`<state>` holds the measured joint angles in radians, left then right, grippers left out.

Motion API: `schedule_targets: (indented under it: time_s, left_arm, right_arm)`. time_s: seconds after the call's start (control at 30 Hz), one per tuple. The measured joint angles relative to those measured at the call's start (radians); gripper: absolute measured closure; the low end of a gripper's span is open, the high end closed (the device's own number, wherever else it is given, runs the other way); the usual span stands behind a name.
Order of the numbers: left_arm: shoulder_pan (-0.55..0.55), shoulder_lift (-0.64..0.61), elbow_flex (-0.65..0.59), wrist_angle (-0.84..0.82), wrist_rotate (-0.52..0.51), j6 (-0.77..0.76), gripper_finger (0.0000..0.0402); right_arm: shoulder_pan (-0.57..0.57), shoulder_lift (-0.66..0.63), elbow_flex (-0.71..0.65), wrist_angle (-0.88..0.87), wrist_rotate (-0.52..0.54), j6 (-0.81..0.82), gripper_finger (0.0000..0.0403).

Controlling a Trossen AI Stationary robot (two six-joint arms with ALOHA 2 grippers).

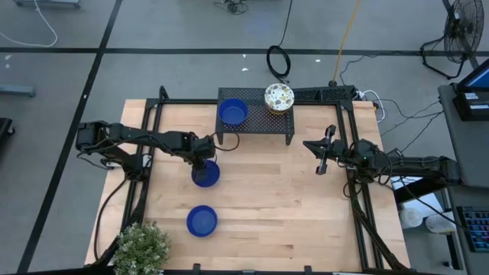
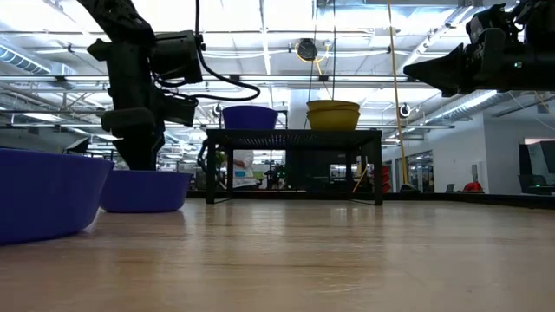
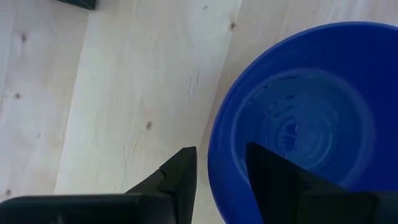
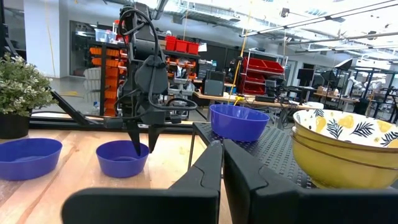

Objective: Pick & Place Mini bowls
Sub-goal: Stack the top blue bowl on the blue bowl on the shelf

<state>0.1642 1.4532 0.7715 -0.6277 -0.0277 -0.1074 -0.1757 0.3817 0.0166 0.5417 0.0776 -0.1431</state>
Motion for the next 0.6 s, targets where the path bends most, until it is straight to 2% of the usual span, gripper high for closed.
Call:
schedule_targets:
  time_s: [0.6]
  left_arm:
    - [0.0,0.0,0.0,0.0,-0.025,0.0,0.0259]
  right_arm:
    - [0.0,0.0,0.0,0.0,0.0,0.0,0.0401]
